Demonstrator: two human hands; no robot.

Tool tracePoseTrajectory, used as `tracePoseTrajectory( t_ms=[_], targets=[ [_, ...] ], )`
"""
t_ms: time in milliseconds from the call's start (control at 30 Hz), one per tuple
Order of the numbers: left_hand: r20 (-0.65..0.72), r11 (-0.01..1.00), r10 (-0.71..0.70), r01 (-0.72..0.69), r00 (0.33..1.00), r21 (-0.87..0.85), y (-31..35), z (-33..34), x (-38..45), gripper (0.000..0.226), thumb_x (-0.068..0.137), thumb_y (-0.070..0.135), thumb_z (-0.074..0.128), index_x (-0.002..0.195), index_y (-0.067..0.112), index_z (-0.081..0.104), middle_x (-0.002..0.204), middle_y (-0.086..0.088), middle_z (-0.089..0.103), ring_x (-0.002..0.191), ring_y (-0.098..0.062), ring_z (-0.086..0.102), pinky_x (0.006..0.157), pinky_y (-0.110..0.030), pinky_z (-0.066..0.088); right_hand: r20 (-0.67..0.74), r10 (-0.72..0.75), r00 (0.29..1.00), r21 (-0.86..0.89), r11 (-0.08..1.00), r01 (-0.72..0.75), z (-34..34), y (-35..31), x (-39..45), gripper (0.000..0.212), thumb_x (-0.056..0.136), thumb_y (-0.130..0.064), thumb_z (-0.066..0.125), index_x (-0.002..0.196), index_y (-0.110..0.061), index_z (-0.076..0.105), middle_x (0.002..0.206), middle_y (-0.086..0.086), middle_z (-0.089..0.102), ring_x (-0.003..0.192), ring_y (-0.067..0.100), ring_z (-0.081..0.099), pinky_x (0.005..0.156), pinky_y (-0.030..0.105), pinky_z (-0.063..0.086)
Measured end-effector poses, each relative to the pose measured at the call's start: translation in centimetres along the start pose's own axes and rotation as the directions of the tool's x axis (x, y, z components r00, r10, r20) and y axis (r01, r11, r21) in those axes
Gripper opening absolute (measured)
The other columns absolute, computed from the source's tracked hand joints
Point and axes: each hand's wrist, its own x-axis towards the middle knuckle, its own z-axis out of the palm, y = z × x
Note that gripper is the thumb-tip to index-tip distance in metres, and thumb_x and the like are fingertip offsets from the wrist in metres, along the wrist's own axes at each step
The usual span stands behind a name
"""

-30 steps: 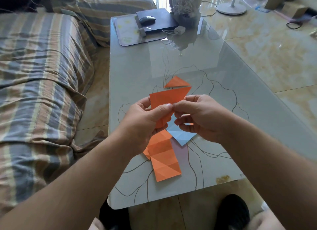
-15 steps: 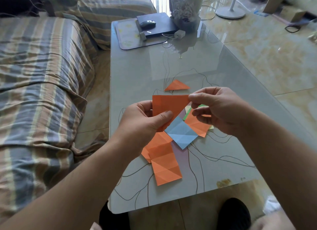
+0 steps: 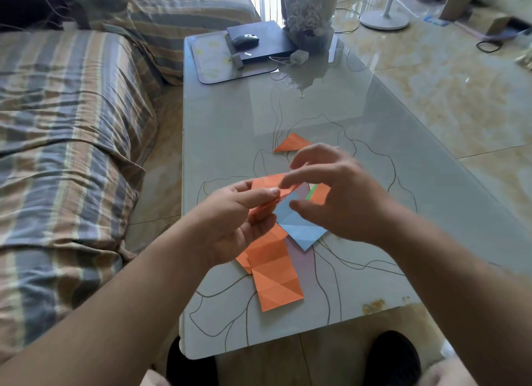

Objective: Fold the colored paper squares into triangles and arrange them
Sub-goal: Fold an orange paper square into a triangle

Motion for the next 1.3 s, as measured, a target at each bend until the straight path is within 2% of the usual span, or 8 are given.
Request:
tracePoseTrajectory(
  t_ms=[233, 300, 367, 467, 533, 633, 1067, 1300],
  targets=[
    [0.043, 0.967, -0.176, 0.181, 0.983, -0.178, 0.2, -0.3, 0.1, 0.07, 0.072, 0.002, 0.078, 0.139, 0.007, 0.059, 0.111, -0.013, 0.066, 0.094, -0.018, 0.063, 0.055, -0.025, 0.058, -0.016, 0.04, 0.999, 0.019, 0.999, -0.04, 0.2, 0.0, 0.4, 0.008, 0.087, -0.028, 0.082, 0.088, -0.035, 0.081, 0.099, -0.016, 0.068, 0.097, 0.012, 0.063, 0.088, 0.034, 0.052],
    [0.026, 0.986, -0.149, 0.151, 0.988, -0.064, 0.3, -0.3, 0.1, 0.048, 0.084, 0.013, 0.078, 0.13, 0.012, 0.065, 0.111, -0.009, 0.07, 0.092, -0.022, 0.065, 0.062, -0.028, 0.059, 0.01, 0.066, 0.998, 0.02, 0.998, -0.066, 0.3, 0.0, 0.3, 0.01, 0.087, -0.025, 0.082, 0.087, -0.035, 0.08, 0.097, -0.017, 0.068, 0.095, 0.011, 0.064, 0.085, 0.032, 0.052],
    [-0.083, 0.953, 0.025, 0.001, 0.996, 0.304, 0.3, -0.3, 0.2, 0.022, 0.094, 0.038, 0.071, 0.112, 0.024, 0.072, 0.109, 0.003, 0.075, 0.096, -0.019, 0.068, 0.075, -0.032, 0.055, 0.023, 0.077, 0.997, -0.006, 0.997, -0.077, 0.4, -0.1, 0.3, 0.011, 0.087, -0.023, 0.08, 0.086, -0.033, 0.081, 0.095, -0.018, 0.067, 0.093, 0.01, 0.063, 0.083, 0.028, 0.05],
    [-0.044, 0.718, 0.394, -0.277, 0.918, 0.638, 0.1, -1.1, 0.6, 0.031, 0.093, 0.057, 0.068, 0.092, 0.027, 0.077, 0.097, 0.002, 0.076, 0.093, -0.005, 0.069, 0.08, -0.038, 0.055, 0.019, 0.117, 0.993, -0.033, 0.993, -0.116, 0.5, -0.1, 0.4, 0.009, 0.088, -0.023, 0.079, 0.086, -0.031, 0.081, 0.092, -0.017, 0.066, 0.09, 0.009, 0.062, 0.082, 0.028, 0.048],
    [0.154, 0.428, 0.566, -0.448, 0.81, 0.785, -0.2, -1.7, 0.6, 0.02, 0.087, 0.055, 0.075, 0.09, 0.035, 0.078, 0.1, 0.009, 0.073, 0.102, -0.001, 0.066, 0.09, -0.04, 0.055, 0.029, 0.127, 0.991, -0.032, 0.992, -0.126, 0.7, -0.3, 0.4, 0.006, 0.088, -0.025, 0.079, 0.086, -0.03, 0.081, 0.091, -0.014, 0.067, 0.088, 0.011, 0.061, 0.08, 0.029, 0.049],
    [0.336, 0.014, 0.674, -0.466, 0.658, 0.885, -0.6, -1.8, 0.6, 0.004, 0.088, 0.042, 0.078, 0.091, 0.043, 0.076, 0.106, 0.023, 0.069, 0.112, -0.007, 0.06, 0.097, -0.039, 0.052, 0.038, 0.134, 0.99, -0.037, 0.991, -0.132, 1.0, -0.5, 0.5, 0.004, 0.088, -0.025, 0.079, 0.087, -0.028, 0.081, 0.09, -0.012, 0.067, 0.086, 0.012, 0.06, 0.077, 0.029, 0.047],
    [0.367, -0.042, 0.729, -0.497, 0.578, 0.867, -0.3, -1.6, 0.6, 0.016, 0.084, 0.044, 0.061, 0.088, 0.035, 0.074, 0.099, 0.022, 0.069, 0.106, -0.009, 0.06, 0.096, -0.04, 0.05, -0.047, 0.124, 0.991, 0.04, 0.992, -0.122, 1.3, -0.8, 0.4, 0.005, 0.085, -0.027, 0.081, 0.083, -0.03, 0.078, 0.088, -0.014, 0.066, 0.082, -0.001, 0.061, 0.071, 0.006, 0.038],
    [0.395, -0.069, 0.764, -0.544, 0.51, 0.836, -0.1, -1.6, 0.6, 0.014, 0.083, 0.036, 0.063, 0.086, 0.03, 0.075, 0.096, 0.021, 0.069, 0.103, -0.006, 0.061, 0.097, -0.028, 0.047, -0.068, 0.087, 0.994, 0.05, 0.995, -0.084, 0.6, -0.8, 0.4, 0.012, 0.085, -0.015, 0.077, 0.081, -0.027, 0.077, 0.083, -0.012, 0.064, 0.08, 0.01, 0.063, 0.072, 0.018, 0.047]
  ],
)
